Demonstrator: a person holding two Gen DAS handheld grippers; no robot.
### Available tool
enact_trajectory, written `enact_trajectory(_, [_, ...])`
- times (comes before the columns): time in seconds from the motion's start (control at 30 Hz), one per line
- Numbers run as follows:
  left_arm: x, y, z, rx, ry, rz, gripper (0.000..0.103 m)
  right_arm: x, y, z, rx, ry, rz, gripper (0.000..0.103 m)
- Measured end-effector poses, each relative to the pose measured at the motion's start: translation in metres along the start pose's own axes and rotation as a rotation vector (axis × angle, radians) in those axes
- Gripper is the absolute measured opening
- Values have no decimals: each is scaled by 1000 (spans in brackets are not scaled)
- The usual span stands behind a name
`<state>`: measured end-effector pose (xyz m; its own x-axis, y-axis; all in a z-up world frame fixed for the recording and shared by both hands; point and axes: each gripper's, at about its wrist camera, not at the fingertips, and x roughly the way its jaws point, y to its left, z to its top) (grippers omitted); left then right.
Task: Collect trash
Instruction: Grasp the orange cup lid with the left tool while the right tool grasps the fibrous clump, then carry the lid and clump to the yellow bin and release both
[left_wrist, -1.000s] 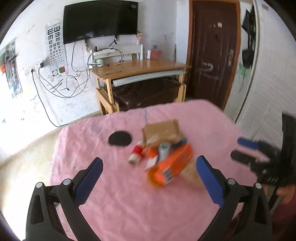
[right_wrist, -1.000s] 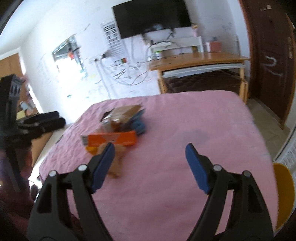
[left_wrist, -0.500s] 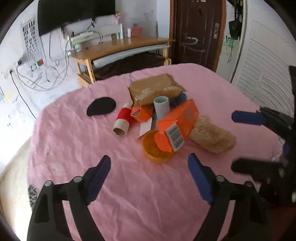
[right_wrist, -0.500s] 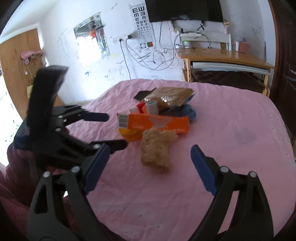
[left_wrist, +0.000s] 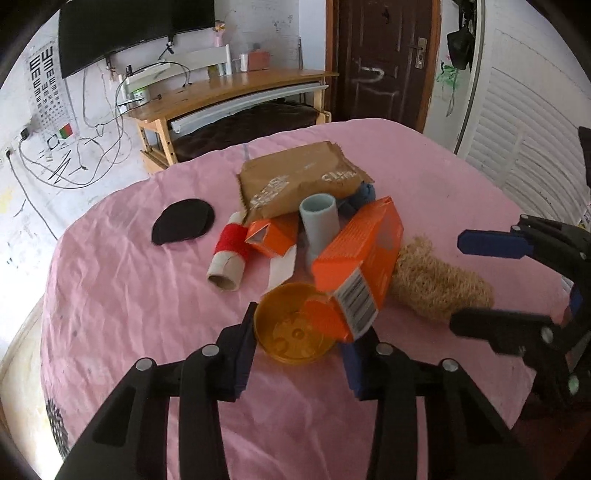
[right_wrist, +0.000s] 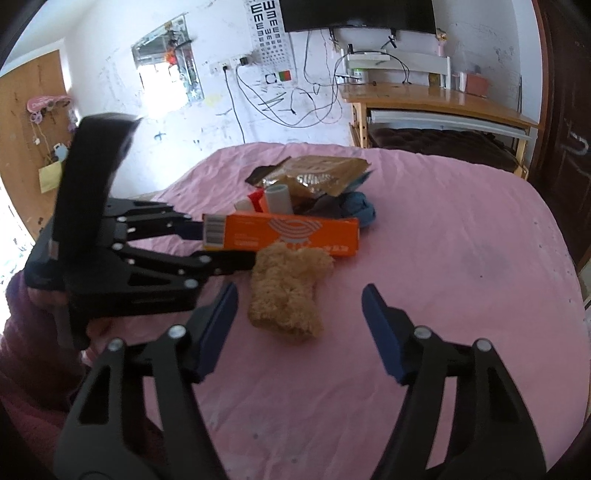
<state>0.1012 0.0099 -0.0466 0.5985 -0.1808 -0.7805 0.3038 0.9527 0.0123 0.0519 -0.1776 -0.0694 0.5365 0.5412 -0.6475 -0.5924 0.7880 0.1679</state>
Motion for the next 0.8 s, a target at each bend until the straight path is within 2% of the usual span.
enact_trajectory(0.13, [-12, 5, -11, -15, -3, 13, 37, 8, 4, 1, -11, 15, -5, 63])
enact_trajectory(0.27, [-24, 13, -20, -39, -14, 27, 37, 17, 8, -2, -34, 40, -31, 39])
enact_trajectory(0.47, [-41, 21, -25, -67, -43, 47, 37, 16, 15, -2, -54, 28, -48, 36])
enact_trajectory(0.8, [-81, 3, -6, -43, -143, 55, 37, -30, 1, 8, -16, -91, -56, 36])
